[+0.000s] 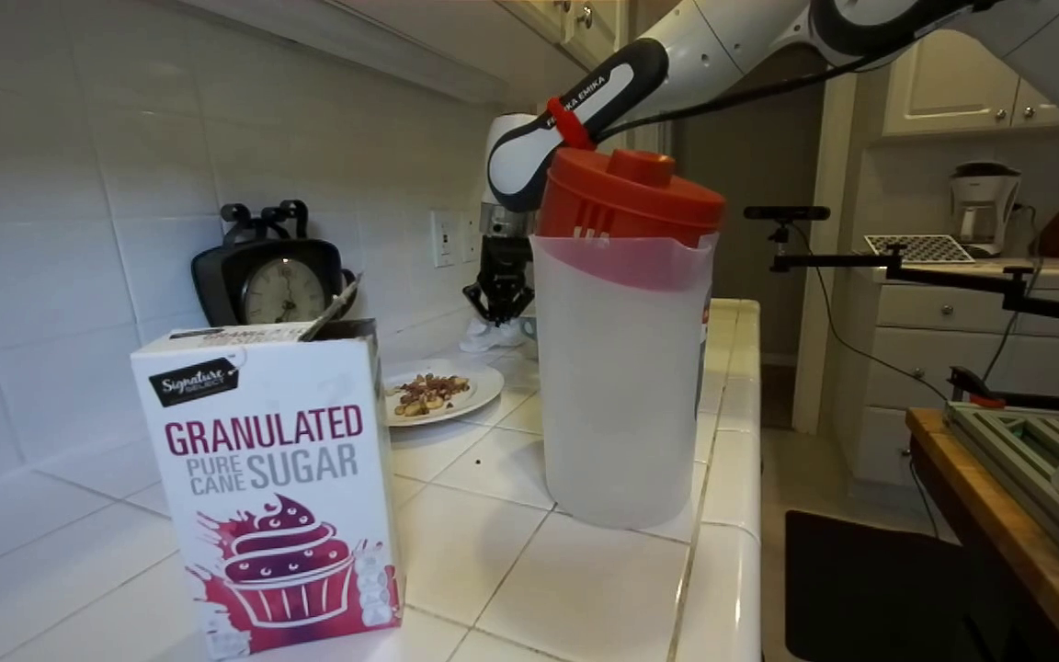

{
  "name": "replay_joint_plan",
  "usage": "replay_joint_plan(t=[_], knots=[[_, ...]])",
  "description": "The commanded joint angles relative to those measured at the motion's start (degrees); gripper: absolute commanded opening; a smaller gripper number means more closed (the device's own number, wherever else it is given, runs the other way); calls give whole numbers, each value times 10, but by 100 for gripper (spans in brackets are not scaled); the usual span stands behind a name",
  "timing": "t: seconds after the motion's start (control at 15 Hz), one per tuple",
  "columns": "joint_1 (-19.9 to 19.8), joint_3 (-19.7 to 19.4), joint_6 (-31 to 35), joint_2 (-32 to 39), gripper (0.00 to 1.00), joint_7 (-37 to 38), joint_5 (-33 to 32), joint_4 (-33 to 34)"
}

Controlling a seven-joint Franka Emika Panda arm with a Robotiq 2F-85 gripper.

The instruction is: Wipe four tiles of the counter using the serviette

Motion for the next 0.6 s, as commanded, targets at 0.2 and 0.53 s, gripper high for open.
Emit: replay_joint_plan(t=[0.2,0.53], knots=[[-15,-6,-10,5,0,-8,7,11],[-37,-12,-11,6,0,-5,8,14]])
